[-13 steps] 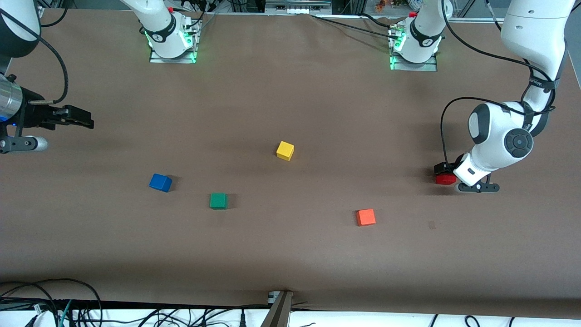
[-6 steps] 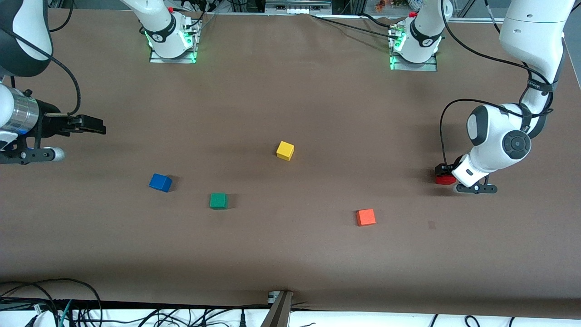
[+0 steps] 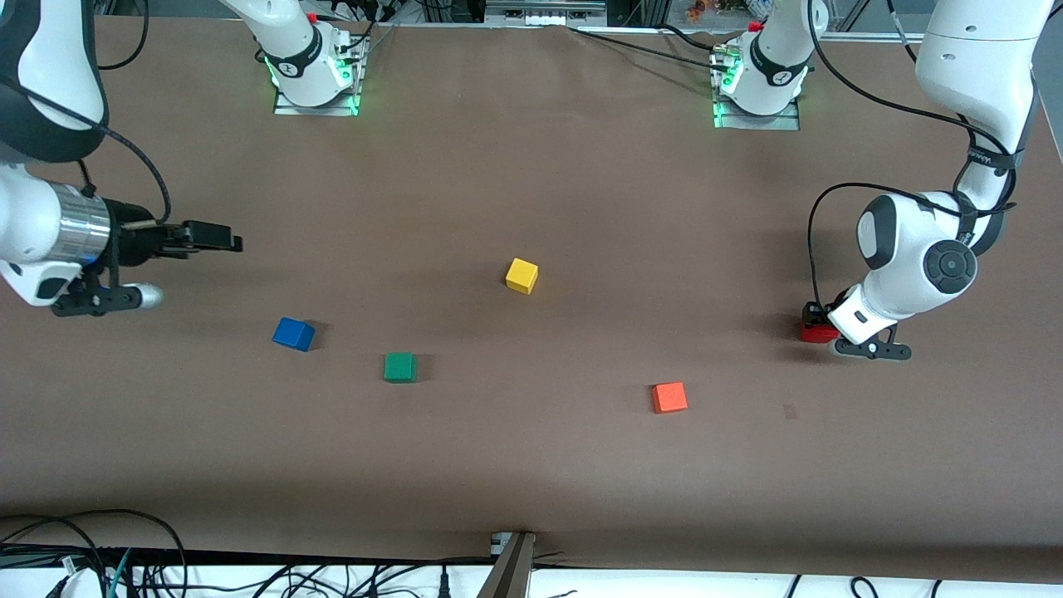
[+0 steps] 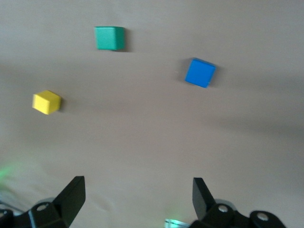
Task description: Pass red block to right arm, stack on blue
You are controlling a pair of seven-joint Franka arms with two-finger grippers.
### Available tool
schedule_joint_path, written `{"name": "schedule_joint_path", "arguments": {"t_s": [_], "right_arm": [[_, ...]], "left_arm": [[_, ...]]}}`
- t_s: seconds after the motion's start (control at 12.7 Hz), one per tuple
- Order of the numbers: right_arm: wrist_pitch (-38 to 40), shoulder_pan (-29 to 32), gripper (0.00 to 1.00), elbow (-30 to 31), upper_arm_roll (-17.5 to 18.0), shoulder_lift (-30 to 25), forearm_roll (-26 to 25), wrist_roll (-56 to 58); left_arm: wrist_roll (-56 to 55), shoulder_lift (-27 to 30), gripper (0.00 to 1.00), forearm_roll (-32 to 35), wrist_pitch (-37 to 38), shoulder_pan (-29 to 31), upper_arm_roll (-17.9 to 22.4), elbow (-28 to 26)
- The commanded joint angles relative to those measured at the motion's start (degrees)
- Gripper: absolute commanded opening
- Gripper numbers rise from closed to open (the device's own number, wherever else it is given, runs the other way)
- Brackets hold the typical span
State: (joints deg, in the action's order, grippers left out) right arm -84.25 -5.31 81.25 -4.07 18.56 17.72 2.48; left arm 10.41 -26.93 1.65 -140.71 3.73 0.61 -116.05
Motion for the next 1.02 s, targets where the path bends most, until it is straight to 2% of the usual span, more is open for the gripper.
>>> {"name": "schedule_joint_path", "arguments": {"t_s": [0.0, 0.16, 0.39, 0.55, 0.71, 0.94], "right_arm": [[-0.91, 0.39, 1.0, -1.09, -0.07, 2.7, 9.04, -0.37], [-1.09, 0.04, 1.0, -1.09, -0.07, 4.55, 16.26, -0.37], [-3.73, -0.57, 1.0, -0.65, 0.02, 6.74, 23.47, -0.37], [-4.34, -1.36, 1.0, -0.56, 0.02, 8.77, 31.19, -0.46], [-5.74, -2.24, 1.0, -0.56, 0.02, 10.7, 37.27, -0.37], [-11.96, -7.94, 1.0, 2.15, 0.02, 11.85, 45.97, -0.54]], "left_arm": [[5.92, 0.21, 0.0, -0.68, 2.1, 0.05, 0.0, 2.49], [12.23, 1.09, 0.0, -0.68, 6.65, 0.05, -0.17, 5.64], [20.08, 2.06, 0.0, -2.26, 16.58, 0.14, -2.1, 11.62], [24.62, 3.11, 0.0, -5.41, 19.24, 0.14, -3.59, 13.56], [30.08, 3.03, 0.0, -11.64, 22.3, 0.14, -3.78, 16.45], [38.16, 2.33, 0.0, -22.97, 30.03, 0.05, -3.78, 21.99]]}}
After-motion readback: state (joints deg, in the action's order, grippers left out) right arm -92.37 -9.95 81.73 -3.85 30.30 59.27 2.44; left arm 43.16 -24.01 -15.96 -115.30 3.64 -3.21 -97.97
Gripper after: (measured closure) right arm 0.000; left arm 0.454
